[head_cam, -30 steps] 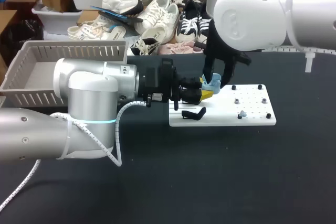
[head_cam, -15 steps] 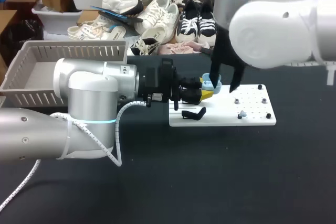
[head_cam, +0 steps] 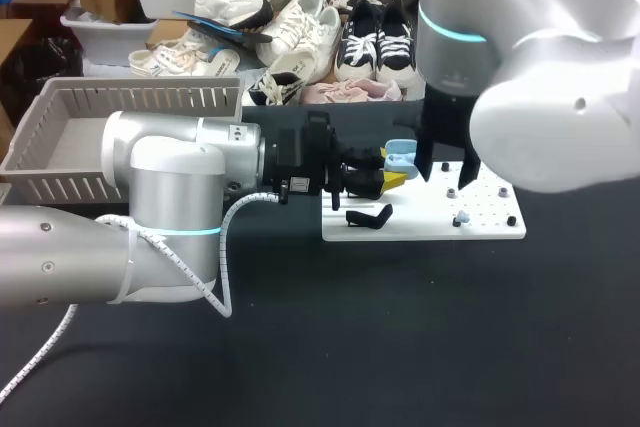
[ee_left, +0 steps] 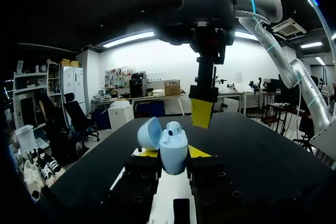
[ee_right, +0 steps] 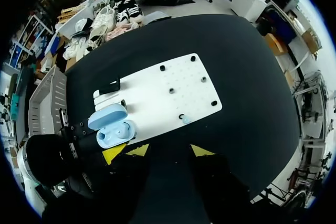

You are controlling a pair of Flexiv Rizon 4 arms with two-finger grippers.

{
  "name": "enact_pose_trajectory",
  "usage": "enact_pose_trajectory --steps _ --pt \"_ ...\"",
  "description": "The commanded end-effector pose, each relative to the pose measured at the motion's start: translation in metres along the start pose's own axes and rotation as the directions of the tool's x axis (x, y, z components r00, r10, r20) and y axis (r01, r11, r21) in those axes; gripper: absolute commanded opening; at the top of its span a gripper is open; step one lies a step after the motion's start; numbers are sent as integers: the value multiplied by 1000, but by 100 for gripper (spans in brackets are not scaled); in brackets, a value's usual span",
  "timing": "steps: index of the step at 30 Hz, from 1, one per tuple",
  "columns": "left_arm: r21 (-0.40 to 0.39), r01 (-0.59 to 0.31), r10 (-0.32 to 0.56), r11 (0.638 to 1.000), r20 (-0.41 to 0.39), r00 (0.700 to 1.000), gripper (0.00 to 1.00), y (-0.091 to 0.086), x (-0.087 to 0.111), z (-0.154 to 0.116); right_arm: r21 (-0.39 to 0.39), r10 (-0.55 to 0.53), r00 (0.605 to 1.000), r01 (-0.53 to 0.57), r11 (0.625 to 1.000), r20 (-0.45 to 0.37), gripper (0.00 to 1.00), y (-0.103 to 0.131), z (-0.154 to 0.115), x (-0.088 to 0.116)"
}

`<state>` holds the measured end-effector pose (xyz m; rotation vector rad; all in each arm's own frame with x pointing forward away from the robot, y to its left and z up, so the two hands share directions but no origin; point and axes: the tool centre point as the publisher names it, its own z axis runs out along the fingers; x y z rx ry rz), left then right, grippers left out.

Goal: Pick up each earbud case from the left stands, insert the matching earbuds, close the lid, and place the case in the box.

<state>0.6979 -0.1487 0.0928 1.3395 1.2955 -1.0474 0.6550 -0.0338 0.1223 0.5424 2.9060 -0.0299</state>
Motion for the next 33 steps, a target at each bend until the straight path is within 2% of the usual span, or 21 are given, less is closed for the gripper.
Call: enact_pose_trajectory --steps 1,10,14,17,26,33 --pt "-2 -1 1 1000 3 1000 0 0 1 0 -2 3 998 -3 1000 70 44 -5 16 3" --pt "-2 -1 1 1000 3 1000 0 0 1 0 -55 2 997 2 998 72 44 -15 45 2" --pt "-2 -1 1 1000 3 1000 0 0 1 0 -56 3 998 0 998 57 44 -22 56 1" --pt "-2 -1 1 1000 3 1000 0 0 1 0 -88 10 999 -7 996 41 44 -30 65 -2" --pt "-2 -1 1 1000 3 1000 0 0 1 0 -157 31 999 -24 987 45 46 -42 76 -6" --pt "-2 -1 1 1000 3 1000 0 0 1 0 -203 32 998 -20 979 52 47 -41 80 -7"
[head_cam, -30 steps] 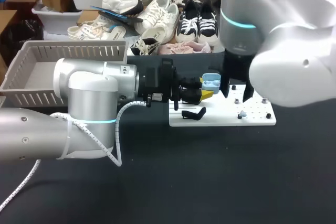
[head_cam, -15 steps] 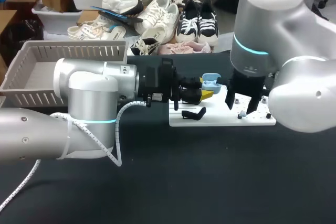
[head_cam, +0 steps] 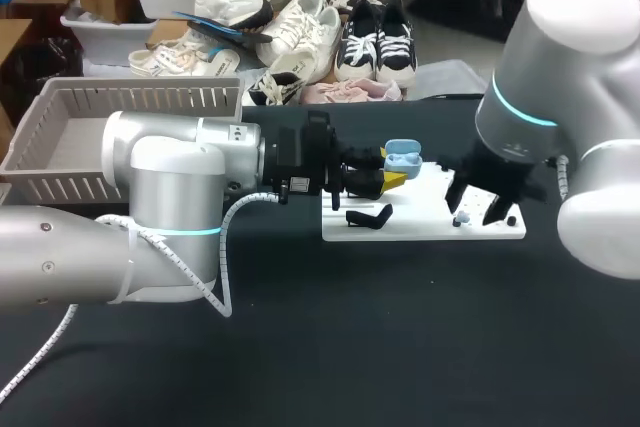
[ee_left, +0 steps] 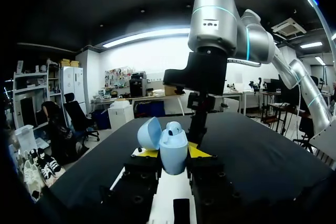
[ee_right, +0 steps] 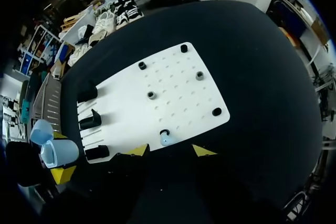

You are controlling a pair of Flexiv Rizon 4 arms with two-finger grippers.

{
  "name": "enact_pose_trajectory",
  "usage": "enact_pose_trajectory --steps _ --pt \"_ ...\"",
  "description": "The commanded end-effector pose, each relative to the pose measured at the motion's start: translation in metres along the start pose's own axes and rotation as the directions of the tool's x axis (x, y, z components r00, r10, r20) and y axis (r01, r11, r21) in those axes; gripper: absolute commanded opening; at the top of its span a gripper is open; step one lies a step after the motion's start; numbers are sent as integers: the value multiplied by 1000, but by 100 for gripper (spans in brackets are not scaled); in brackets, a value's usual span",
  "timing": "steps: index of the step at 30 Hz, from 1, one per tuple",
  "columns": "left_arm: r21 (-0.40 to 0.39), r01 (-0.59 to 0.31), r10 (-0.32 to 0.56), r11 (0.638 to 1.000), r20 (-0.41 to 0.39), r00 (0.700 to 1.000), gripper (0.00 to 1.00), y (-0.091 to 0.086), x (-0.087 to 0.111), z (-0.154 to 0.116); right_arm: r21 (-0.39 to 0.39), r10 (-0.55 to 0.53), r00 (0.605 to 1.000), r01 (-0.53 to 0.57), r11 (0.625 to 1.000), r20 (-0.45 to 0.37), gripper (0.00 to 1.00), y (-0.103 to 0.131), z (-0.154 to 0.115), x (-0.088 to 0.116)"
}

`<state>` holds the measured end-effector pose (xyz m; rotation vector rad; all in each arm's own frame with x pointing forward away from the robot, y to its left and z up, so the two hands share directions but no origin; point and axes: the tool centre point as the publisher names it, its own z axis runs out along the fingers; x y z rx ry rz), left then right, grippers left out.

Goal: Pick up each earbud case from the left stands, insert the matching earbuds, close the lid, and place the case in the box.

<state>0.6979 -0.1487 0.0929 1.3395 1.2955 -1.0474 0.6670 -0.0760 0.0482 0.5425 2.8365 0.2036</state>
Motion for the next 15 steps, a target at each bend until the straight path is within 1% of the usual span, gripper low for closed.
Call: enact_pose_trajectory --steps 1,4,15 --pt "-2 -1 1 1000 3 1000 0 0 1 0 -44 2 1000 -1 999 21 47 -5 3 5" --pt "-2 -1 1 1000 3 1000 0 0 1 0 -78 10 1000 -9 997 10 47 -5 8 6" --pt "-2 -1 1 1000 3 1000 0 0 1 0 -104 40 999 -38 994 16 47 2 12 5"
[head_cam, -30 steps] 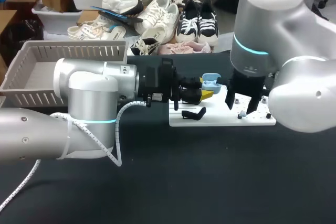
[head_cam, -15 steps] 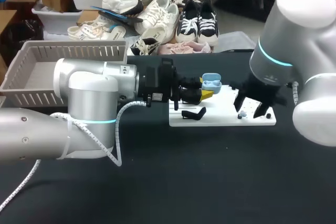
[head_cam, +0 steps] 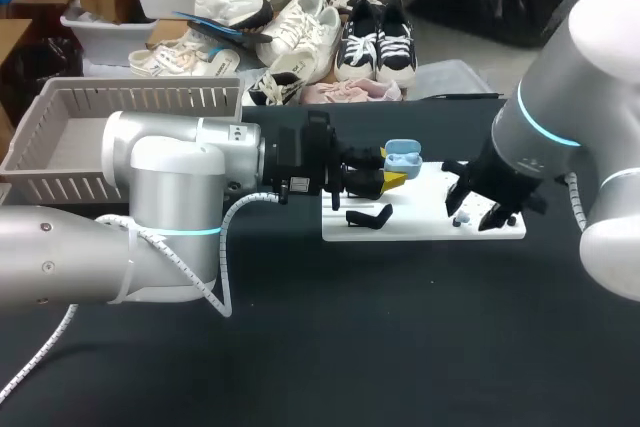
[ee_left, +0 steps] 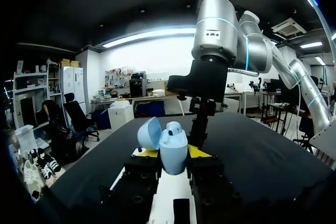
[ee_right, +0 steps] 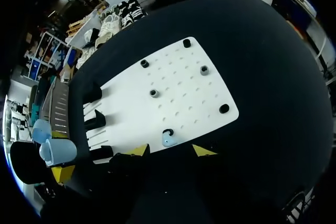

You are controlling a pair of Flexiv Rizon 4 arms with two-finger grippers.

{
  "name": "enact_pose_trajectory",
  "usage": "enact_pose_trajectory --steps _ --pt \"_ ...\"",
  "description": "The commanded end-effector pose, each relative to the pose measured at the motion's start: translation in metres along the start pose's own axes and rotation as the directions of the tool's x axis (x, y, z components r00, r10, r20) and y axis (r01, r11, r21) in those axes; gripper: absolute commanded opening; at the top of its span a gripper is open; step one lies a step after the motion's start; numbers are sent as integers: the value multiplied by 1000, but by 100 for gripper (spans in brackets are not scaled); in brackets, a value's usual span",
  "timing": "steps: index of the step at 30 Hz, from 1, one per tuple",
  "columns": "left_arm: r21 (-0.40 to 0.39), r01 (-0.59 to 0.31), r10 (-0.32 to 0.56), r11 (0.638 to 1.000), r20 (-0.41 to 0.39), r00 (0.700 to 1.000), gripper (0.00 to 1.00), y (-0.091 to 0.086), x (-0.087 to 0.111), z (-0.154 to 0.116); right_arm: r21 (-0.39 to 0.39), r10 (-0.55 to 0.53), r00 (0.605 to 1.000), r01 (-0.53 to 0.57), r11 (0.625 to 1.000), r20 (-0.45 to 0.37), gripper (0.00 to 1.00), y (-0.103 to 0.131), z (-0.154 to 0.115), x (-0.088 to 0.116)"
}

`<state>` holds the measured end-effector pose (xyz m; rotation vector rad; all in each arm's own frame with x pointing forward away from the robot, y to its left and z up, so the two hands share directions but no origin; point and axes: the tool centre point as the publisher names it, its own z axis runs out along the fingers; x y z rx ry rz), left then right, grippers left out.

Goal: Pick up each earbud case from the left stands, insert the matching earbuds, close the lid, and place the case in the box.

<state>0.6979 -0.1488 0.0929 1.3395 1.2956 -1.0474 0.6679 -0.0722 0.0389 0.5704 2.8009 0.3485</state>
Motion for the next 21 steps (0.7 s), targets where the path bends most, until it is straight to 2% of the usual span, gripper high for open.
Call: enact_pose_trajectory --steps 1,21 --pt "-2 -1 1 1000 3 1000 0 0 1 0 -5 3 1000 -3 1000 18 46 0 3 2" --pt "-2 -1 1 1000 3 1000 0 0 1 0 -18 -1 1000 1 1000 -3 44 1 16 -3"
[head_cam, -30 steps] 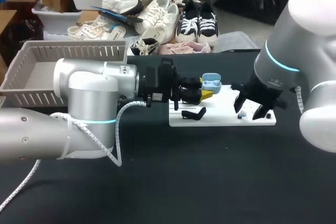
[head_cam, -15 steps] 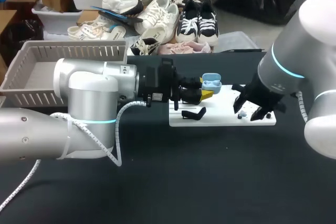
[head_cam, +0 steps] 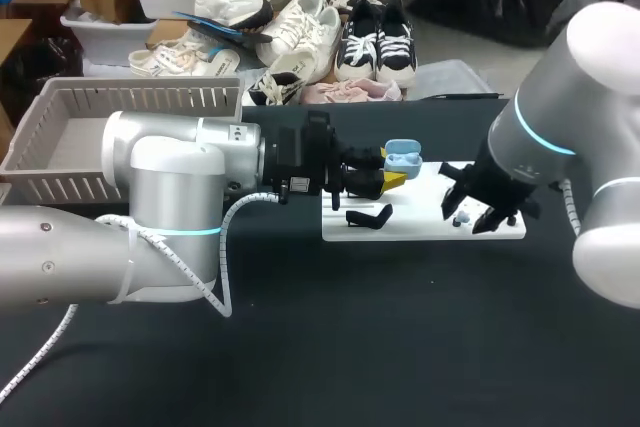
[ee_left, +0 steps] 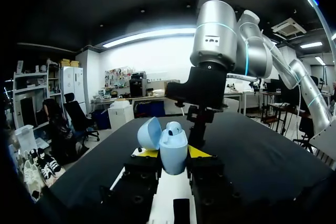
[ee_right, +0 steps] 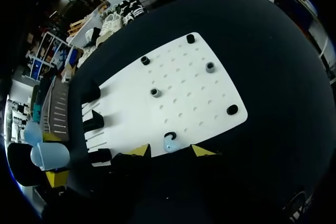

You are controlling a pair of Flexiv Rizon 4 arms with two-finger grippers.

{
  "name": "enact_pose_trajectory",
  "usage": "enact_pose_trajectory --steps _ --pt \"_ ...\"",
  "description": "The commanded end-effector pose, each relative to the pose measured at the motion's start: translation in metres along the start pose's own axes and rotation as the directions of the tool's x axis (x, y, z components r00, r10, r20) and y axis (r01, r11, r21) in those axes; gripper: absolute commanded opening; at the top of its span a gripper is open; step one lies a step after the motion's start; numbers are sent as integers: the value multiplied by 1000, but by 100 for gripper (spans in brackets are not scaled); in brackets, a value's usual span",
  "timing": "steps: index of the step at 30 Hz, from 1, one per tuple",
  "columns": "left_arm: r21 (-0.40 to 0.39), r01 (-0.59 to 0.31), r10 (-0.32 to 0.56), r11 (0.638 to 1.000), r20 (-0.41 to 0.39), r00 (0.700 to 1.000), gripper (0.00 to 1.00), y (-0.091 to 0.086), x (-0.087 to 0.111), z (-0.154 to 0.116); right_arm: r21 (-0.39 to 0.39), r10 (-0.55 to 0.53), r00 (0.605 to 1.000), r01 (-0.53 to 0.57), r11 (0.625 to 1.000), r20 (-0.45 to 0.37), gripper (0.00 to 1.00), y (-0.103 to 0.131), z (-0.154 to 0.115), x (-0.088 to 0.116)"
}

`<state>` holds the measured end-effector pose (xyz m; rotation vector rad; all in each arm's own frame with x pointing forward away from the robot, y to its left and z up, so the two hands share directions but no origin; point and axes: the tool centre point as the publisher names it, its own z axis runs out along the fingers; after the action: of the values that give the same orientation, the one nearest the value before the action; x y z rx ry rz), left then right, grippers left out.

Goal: Pick up each earbud case from the left stands, insert the matching earbuds, close the lid, and place the case in the box.

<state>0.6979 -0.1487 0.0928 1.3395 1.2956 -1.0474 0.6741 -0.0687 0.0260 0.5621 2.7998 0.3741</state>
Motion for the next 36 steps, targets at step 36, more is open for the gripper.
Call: enact_pose_trajectory --steps 36 --pt "-1 -1 1 1000 3 1000 0 0 1 0 12 9 1000 -9 1000 -6 20 -2 6 -5"
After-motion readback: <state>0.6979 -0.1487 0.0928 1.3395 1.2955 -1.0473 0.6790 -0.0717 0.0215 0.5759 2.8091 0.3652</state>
